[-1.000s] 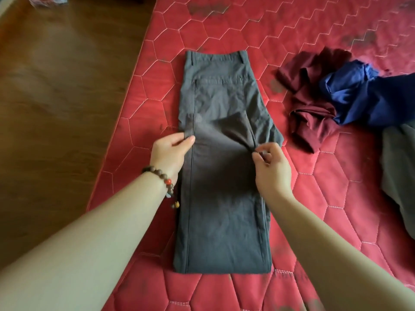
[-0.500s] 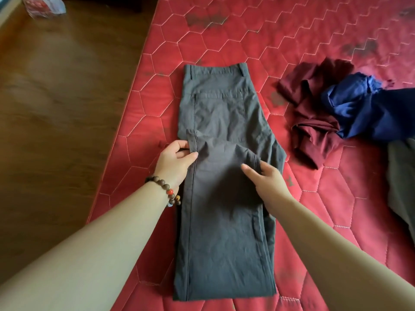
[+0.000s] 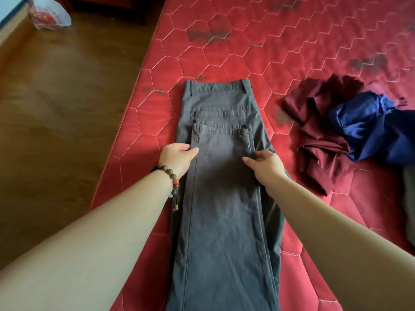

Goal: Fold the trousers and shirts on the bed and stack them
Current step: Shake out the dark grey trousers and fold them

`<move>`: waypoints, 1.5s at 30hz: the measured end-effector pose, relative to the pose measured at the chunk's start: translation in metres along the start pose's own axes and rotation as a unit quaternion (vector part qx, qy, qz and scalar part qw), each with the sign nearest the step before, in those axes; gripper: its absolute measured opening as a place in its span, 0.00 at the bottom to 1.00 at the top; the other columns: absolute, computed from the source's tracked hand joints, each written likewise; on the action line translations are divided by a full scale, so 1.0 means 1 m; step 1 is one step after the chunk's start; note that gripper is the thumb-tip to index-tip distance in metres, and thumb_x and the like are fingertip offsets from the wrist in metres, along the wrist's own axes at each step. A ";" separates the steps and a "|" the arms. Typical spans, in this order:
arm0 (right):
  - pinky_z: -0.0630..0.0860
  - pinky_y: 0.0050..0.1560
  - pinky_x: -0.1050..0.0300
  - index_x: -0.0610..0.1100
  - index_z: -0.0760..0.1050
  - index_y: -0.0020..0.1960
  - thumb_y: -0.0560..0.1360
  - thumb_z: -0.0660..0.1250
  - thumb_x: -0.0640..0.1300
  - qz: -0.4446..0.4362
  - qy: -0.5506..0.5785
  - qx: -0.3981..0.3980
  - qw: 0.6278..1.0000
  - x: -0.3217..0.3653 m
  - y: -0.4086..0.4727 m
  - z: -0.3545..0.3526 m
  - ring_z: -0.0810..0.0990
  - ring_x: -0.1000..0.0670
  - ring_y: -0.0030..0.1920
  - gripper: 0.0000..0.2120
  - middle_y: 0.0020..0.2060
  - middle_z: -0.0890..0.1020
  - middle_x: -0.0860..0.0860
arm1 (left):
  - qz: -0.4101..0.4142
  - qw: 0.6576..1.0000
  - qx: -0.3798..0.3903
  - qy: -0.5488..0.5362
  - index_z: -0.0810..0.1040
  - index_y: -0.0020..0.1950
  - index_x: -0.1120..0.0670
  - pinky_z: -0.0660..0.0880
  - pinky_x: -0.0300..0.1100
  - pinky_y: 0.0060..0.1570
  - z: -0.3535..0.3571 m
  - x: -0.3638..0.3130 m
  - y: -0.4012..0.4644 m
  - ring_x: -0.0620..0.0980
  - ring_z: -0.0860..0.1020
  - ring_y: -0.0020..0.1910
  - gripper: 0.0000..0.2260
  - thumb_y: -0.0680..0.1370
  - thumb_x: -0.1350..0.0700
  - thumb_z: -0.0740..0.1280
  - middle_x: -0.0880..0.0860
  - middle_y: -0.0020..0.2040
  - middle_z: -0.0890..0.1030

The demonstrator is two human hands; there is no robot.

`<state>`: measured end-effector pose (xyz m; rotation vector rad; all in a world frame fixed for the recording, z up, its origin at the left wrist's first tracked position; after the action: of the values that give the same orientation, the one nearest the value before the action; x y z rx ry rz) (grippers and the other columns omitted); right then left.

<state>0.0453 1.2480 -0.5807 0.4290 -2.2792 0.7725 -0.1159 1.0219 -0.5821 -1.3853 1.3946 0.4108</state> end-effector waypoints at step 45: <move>0.58 0.74 0.42 0.42 0.62 0.75 0.78 0.57 0.48 -0.347 -0.388 0.052 0.852 -0.056 -0.206 0.070 0.58 0.47 0.76 0.27 0.75 0.62 0.47 | 0.328 0.765 0.068 0.551 0.60 0.77 0.58 0.54 0.56 0.75 0.064 0.065 -0.196 0.54 0.55 0.77 0.29 0.77 0.47 0.51 0.58 0.77 0.58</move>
<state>0.1511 1.0506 -0.5767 1.7647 -2.4633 0.3559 0.0978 0.9907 -0.5761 -0.9372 2.8455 -0.1589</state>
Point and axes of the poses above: each hand's wrist, its own y-axis towards the middle knuckle, its own z-axis out of the palm, x = y × z, the point moved 10 cm from there along y, towards the middle knuckle
